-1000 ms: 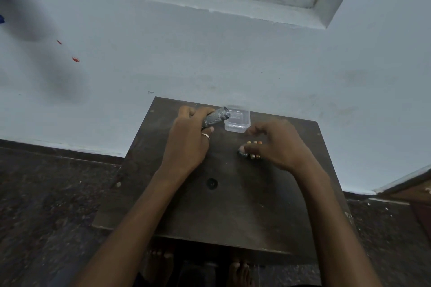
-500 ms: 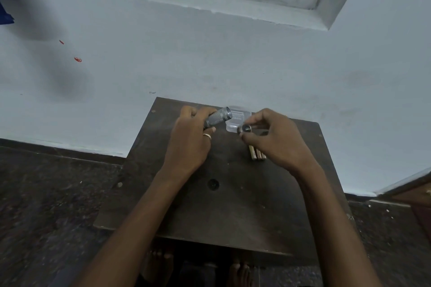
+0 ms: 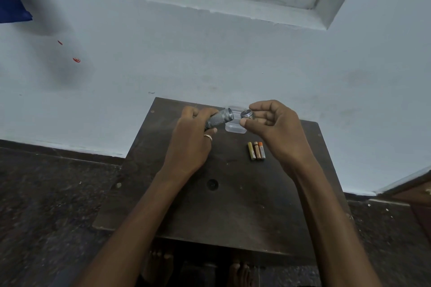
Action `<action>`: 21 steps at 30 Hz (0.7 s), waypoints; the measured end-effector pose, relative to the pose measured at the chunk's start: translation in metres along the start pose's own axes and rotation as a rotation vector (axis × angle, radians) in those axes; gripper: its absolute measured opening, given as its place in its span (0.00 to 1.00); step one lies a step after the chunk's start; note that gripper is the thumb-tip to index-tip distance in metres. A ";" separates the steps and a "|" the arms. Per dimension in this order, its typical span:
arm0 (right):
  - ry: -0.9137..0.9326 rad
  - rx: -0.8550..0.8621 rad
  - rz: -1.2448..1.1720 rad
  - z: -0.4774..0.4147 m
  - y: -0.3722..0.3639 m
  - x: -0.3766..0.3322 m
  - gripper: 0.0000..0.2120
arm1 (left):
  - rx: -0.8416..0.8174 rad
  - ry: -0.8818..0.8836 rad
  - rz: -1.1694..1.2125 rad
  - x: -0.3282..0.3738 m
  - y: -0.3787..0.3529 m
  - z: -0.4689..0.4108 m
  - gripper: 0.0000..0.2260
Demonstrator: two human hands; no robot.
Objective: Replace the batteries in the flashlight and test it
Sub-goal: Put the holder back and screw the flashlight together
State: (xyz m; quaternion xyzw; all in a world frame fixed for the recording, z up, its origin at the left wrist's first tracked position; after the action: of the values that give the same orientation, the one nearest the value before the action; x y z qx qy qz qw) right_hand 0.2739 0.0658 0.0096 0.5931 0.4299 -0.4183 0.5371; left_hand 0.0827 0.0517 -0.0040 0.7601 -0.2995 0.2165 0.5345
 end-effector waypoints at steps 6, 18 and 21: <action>0.031 0.014 0.058 0.000 0.001 0.000 0.12 | -0.003 -0.016 -0.017 0.002 -0.001 0.000 0.18; 0.112 -0.079 0.193 0.000 -0.010 -0.007 0.15 | -0.024 -0.083 -0.051 0.005 -0.005 0.000 0.20; 0.103 -0.071 0.194 0.000 -0.010 -0.007 0.15 | -0.029 -0.101 -0.036 0.007 -0.005 0.001 0.21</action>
State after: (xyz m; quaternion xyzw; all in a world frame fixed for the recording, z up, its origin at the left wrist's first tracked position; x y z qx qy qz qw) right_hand 0.2621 0.0661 0.0140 0.6331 0.4120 -0.3178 0.5732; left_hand 0.0908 0.0507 -0.0034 0.7676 -0.3157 0.1639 0.5332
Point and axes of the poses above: each hand's wrist, its own z-axis away from the middle knuckle, its own y-axis out of the back of the hand, x = y × z, the point moved 9 cm from there along -z, towards the middle knuckle
